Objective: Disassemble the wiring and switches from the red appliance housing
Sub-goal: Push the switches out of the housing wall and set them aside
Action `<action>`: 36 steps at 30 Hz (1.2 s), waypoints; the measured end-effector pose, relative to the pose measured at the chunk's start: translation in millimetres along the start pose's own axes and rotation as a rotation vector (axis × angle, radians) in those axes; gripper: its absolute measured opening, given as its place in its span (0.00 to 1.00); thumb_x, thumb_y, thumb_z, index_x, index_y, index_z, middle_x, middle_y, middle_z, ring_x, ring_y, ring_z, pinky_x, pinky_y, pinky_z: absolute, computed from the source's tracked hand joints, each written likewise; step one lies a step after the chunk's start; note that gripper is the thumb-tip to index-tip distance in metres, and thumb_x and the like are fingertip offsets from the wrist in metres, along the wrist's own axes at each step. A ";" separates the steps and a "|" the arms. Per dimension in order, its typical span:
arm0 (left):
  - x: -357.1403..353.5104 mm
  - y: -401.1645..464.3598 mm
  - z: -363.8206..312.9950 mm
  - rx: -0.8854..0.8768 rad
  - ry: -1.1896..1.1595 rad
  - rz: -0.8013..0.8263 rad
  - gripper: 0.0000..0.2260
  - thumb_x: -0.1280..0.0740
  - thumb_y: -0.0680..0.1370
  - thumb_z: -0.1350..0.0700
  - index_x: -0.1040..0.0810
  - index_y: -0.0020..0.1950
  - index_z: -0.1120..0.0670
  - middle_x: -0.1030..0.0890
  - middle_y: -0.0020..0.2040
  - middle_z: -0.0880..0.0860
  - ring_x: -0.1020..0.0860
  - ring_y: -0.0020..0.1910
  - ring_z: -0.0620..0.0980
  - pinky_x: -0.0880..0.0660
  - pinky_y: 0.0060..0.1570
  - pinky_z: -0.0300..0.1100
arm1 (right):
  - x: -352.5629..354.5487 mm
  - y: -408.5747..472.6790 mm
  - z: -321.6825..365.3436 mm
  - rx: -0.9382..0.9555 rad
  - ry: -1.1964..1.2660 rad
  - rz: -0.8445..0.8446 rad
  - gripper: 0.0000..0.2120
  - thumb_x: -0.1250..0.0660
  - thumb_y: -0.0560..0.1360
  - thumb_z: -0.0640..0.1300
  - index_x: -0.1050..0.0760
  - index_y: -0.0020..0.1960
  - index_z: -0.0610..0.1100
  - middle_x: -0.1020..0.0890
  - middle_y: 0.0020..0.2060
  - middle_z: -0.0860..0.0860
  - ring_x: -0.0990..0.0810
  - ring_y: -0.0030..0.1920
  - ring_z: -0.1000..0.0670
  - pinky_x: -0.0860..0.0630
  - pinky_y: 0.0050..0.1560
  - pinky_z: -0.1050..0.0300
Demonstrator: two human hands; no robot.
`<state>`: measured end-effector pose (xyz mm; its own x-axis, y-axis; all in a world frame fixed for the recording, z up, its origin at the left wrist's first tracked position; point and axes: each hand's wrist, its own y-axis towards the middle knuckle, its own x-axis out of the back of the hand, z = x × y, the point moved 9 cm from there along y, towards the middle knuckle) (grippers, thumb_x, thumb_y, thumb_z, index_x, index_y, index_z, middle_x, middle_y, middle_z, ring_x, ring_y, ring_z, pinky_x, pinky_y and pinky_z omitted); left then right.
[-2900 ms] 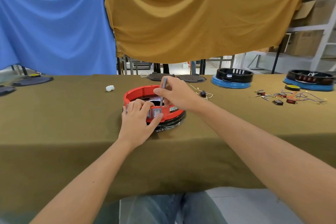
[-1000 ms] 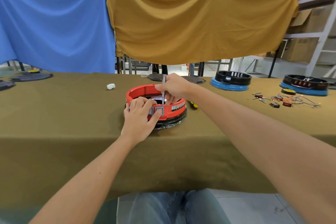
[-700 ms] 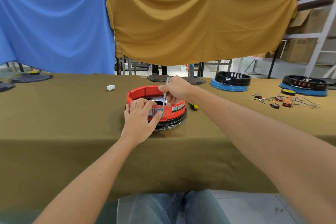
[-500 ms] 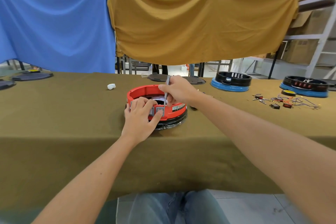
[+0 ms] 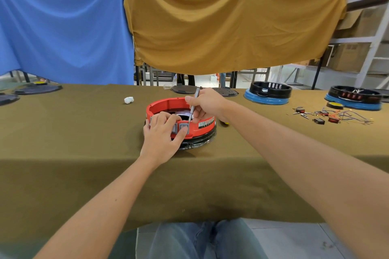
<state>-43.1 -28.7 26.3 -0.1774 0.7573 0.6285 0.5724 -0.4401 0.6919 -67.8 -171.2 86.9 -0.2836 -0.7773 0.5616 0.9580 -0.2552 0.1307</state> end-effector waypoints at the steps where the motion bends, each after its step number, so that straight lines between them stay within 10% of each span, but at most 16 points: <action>1: 0.4 -0.1 -0.6 0.002 0.001 0.002 0.16 0.41 0.79 0.42 0.25 0.60 0.48 0.30 0.56 0.46 0.36 0.63 0.48 0.40 0.68 0.64 | 0.0 0.9 -0.6 -0.033 -0.012 0.015 0.16 0.37 0.83 0.49 0.24 0.43 0.39 0.19 0.28 0.48 0.17 0.30 0.49 0.17 0.42 0.55; 7: 2.9 -0.8 -3.4 0.003 -0.003 -0.004 0.17 0.42 0.78 0.41 0.24 0.60 0.48 0.29 0.56 0.46 0.35 0.62 0.48 0.38 0.67 0.64 | -2.1 3.3 1.1 -0.163 -0.090 0.057 0.17 0.39 0.83 0.52 0.24 0.44 0.40 0.19 0.30 0.49 0.16 0.36 0.49 0.20 0.55 0.52; 22: 1.3 -0.8 -1.9 0.000 -0.006 0.007 0.18 0.43 0.78 0.39 0.25 0.59 0.48 0.31 0.54 0.44 0.36 0.61 0.47 0.39 0.68 0.63 | -4.7 -31.1 18.7 0.219 -0.204 -0.276 0.17 0.37 0.82 0.51 0.25 0.46 0.37 0.16 0.35 0.40 0.16 0.36 0.41 0.19 0.44 0.44; 36: 1.4 -0.2 -1.2 0.001 -0.002 0.001 0.21 0.46 0.77 0.37 0.25 0.59 0.48 0.30 0.55 0.46 0.36 0.62 0.47 0.40 0.69 0.64 | -4.6 -14.1 13.6 0.020 -0.156 -0.132 0.17 0.38 0.83 0.49 0.23 0.45 0.36 0.20 0.31 0.45 0.19 0.32 0.47 0.17 0.51 0.43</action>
<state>-44.4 -28.1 27.5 -0.1756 0.7577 0.6285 0.5732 -0.4404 0.6910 -79.4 -156.2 93.6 -0.3982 -0.6389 0.6582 0.9141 -0.3364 0.2266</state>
